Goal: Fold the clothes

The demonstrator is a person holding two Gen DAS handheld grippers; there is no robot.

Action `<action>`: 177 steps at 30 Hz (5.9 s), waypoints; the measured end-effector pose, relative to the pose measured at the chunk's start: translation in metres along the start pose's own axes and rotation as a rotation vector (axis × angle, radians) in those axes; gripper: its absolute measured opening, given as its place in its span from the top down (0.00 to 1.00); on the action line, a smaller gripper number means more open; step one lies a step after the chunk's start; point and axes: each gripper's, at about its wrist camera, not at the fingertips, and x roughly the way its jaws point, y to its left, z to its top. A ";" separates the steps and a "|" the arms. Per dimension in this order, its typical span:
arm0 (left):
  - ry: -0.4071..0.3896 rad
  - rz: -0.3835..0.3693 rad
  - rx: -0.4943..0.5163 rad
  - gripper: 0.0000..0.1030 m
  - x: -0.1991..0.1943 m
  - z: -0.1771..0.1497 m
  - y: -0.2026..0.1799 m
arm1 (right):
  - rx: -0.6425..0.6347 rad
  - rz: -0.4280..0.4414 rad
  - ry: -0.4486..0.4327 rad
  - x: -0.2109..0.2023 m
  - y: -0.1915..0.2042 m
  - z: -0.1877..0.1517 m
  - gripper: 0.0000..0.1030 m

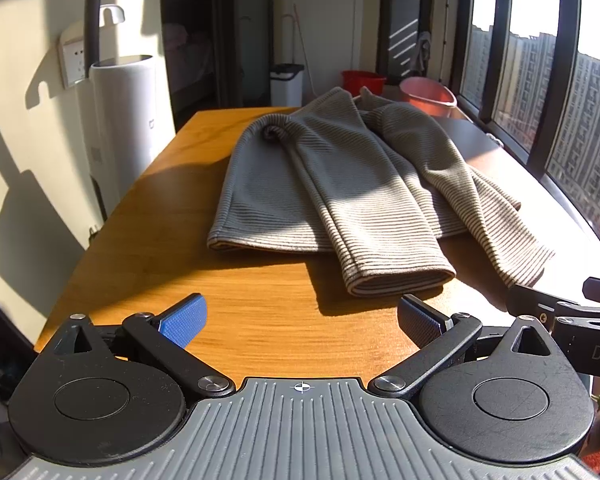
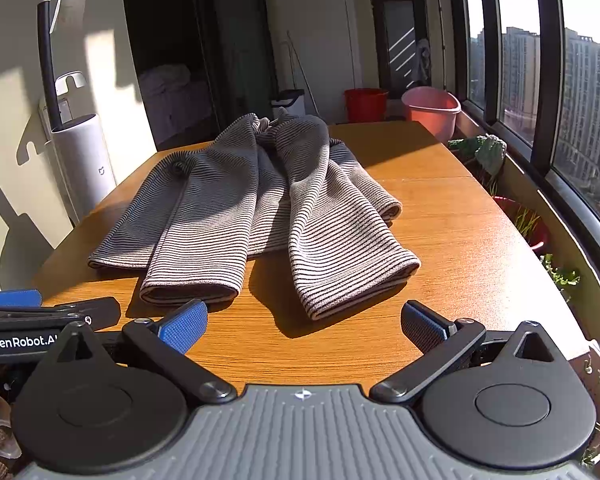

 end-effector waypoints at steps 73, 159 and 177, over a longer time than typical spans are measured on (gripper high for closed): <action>-0.068 -0.315 0.155 0.00 0.136 0.119 -0.021 | 0.064 0.318 -0.150 0.155 -0.029 0.137 0.00; 0.131 -0.536 -0.072 0.46 0.140 0.089 0.024 | 0.358 0.593 -0.032 0.174 -0.074 0.093 0.00; -0.194 -0.024 -0.336 0.87 0.102 0.156 0.184 | 0.353 0.593 -0.031 0.174 -0.074 0.092 0.00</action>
